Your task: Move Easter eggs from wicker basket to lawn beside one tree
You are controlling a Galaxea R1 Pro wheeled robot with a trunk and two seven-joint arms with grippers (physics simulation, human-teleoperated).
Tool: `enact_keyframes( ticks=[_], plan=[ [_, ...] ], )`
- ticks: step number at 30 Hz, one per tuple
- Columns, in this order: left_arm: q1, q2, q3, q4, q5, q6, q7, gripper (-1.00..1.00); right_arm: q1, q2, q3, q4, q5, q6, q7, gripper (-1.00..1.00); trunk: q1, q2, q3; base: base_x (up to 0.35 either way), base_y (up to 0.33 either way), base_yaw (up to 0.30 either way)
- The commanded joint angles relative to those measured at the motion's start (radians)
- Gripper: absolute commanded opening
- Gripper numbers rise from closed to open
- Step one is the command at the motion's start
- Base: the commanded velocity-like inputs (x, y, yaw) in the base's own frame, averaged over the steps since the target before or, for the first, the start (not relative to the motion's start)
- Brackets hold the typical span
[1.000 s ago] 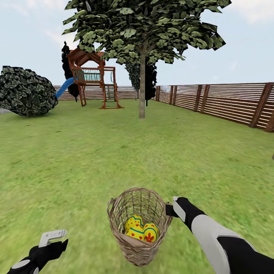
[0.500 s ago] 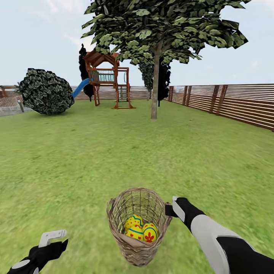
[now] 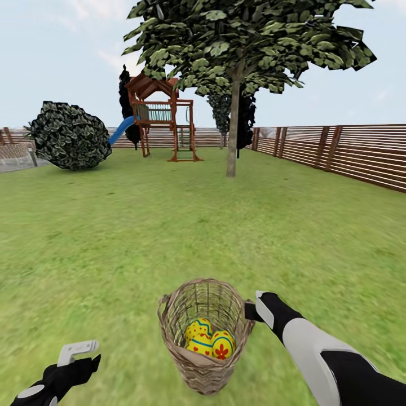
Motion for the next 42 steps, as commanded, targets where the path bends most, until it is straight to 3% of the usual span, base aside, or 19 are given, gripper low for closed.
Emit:
enact_keyframes(
  ticks=[1,42],
  plan=[
    [0.0,0.0,0.001,-0.001,0.0,0.005,-0.004,1.0,-0.001,0.001,-0.009,-0.002,-0.017,0.002,-0.007,-1.0,0.001,0.0,-0.001,0.306,0.11,0.0],
    [0.0,0.0,-0.001,0.0,-0.005,0.005,-0.004,1.0,-0.001,0.002,-0.01,-0.002,-0.017,0.002,-0.007,-1.0,0.001,0.0,-0.001,0.307,0.11,0.0]
  ],
)
